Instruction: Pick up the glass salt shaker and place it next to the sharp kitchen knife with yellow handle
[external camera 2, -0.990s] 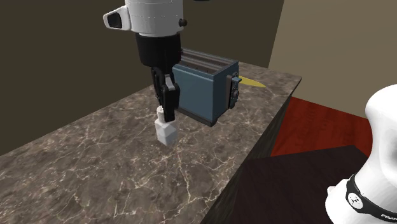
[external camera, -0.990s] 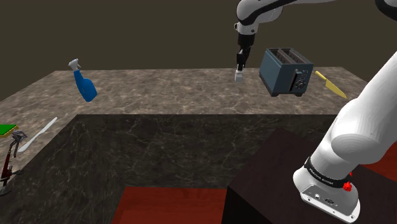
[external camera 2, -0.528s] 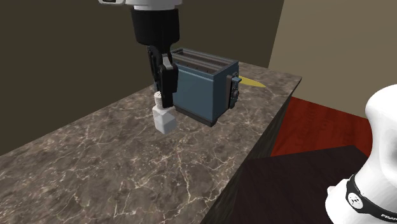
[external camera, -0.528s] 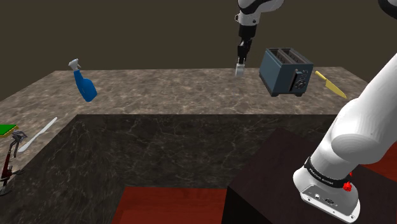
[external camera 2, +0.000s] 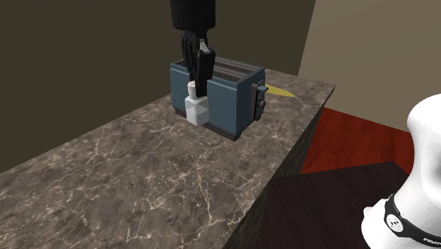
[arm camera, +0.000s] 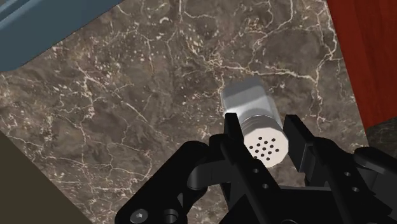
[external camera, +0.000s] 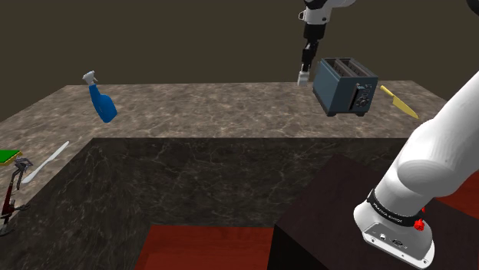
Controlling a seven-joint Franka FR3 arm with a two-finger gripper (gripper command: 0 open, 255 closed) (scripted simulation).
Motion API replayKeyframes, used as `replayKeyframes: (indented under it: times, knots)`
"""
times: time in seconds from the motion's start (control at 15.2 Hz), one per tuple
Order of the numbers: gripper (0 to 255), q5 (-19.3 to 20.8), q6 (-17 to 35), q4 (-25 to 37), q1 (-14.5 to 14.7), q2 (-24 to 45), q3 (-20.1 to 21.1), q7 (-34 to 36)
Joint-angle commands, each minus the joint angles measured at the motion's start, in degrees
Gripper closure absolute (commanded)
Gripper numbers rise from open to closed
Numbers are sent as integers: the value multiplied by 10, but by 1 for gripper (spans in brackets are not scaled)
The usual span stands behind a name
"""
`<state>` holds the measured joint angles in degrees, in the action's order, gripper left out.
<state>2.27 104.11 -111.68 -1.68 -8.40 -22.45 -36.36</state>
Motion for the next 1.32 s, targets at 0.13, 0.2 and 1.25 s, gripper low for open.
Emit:
replayKeyframes:
  times: [0.13,0.2,1.25]
  knots:
    - [255,4,3,-1,-25,1,-34,-58]
    - [255,5,3,0,-31,2,-42,-72]
    - [255,-53,-20,117,-138,116,-178,-330]
